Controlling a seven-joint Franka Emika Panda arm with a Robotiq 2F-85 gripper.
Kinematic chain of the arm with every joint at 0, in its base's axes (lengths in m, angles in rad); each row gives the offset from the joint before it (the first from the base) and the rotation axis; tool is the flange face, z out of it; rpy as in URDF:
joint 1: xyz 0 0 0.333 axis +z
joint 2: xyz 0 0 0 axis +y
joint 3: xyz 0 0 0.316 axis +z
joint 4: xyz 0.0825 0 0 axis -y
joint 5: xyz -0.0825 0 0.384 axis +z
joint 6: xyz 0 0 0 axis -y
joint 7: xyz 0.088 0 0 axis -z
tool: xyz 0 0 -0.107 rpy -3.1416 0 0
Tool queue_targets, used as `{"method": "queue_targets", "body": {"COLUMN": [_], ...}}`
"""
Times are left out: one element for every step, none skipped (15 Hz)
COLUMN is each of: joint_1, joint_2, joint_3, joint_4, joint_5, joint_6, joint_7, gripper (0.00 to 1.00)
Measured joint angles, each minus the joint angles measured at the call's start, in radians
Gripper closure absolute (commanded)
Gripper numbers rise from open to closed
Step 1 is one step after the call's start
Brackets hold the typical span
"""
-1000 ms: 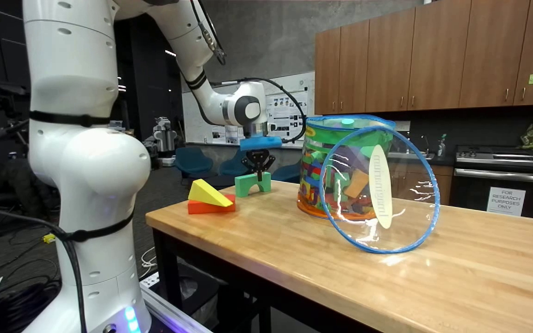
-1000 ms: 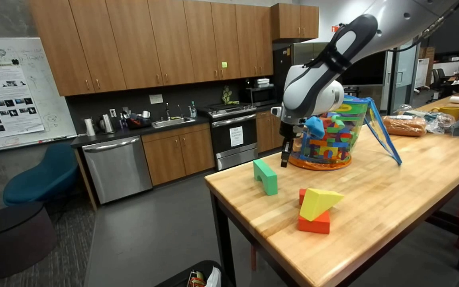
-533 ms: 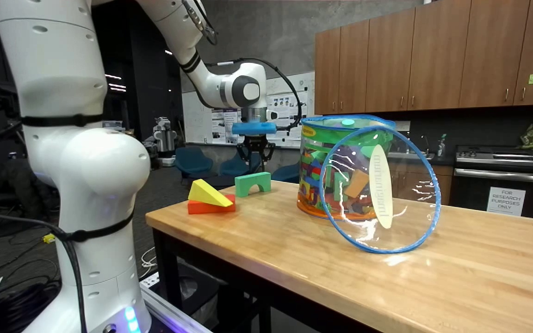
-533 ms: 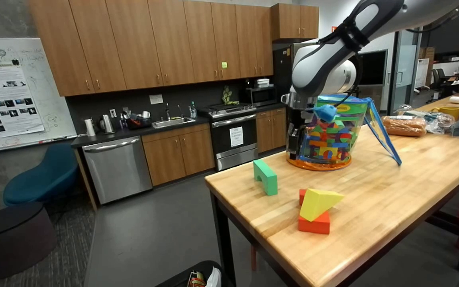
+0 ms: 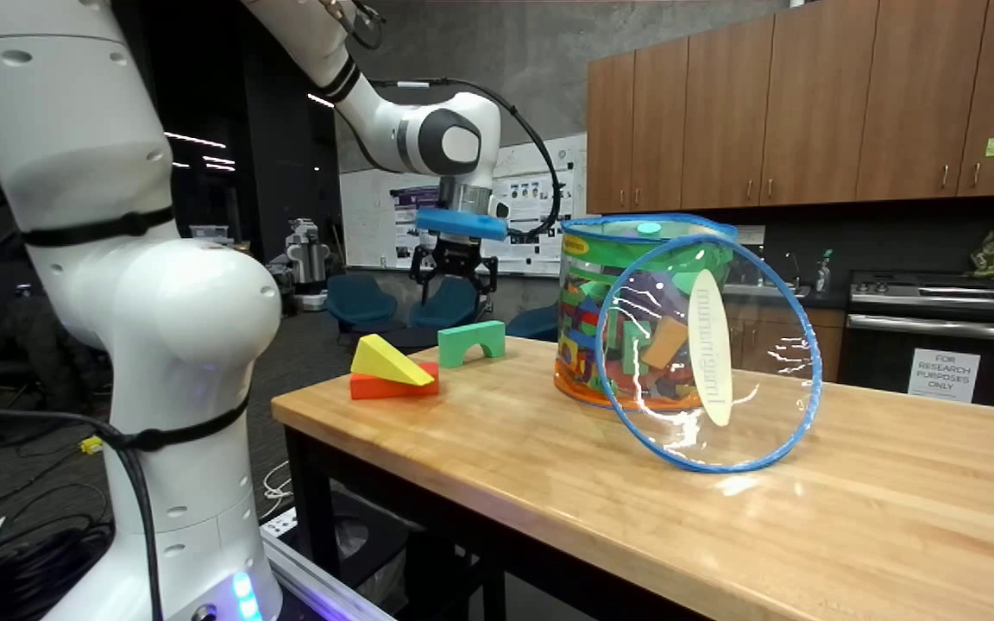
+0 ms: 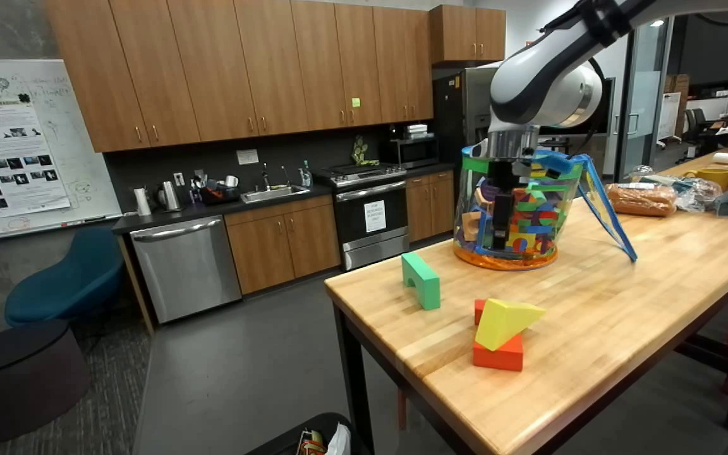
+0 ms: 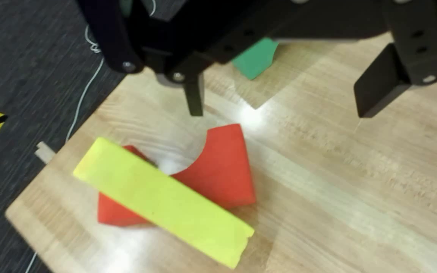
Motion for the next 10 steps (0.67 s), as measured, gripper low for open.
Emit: {"method": "queue_targets", "body": {"joint_1": [0.005,0.011,0.016,0.021,0.026,0.033,0.038,0.043,0.049,0.055], "joint_2": [-0.022,-0.044,-0.067,-0.089,-0.109,-0.129,-0.149,-0.167,-0.184,-0.201], "joint_3": [-0.014,-0.026,-0.035,-0.043,-0.051,-0.057,-0.061,-0.063,-0.064,-0.064], "joint_4": [-0.015,-0.035,-0.056,-0.078,-0.099,-0.120,-0.140,-0.160,-0.179,-0.197], "joint_5": [0.019,0.036,0.045,0.050,0.054,0.055,0.055,0.055,0.055,0.055], "joint_6": [-0.038,-0.070,-0.099,-0.128,-0.156,-0.183,-0.204,-0.220,-0.232,-0.238], "joint_7": [-0.052,-0.111,-0.166,-0.219,-0.270,-0.321,-0.370,-0.415,-0.456,-0.493], "gripper": [0.00,0.00,0.00,0.00,0.00,0.00,0.00,0.00,0.00,0.00]}}
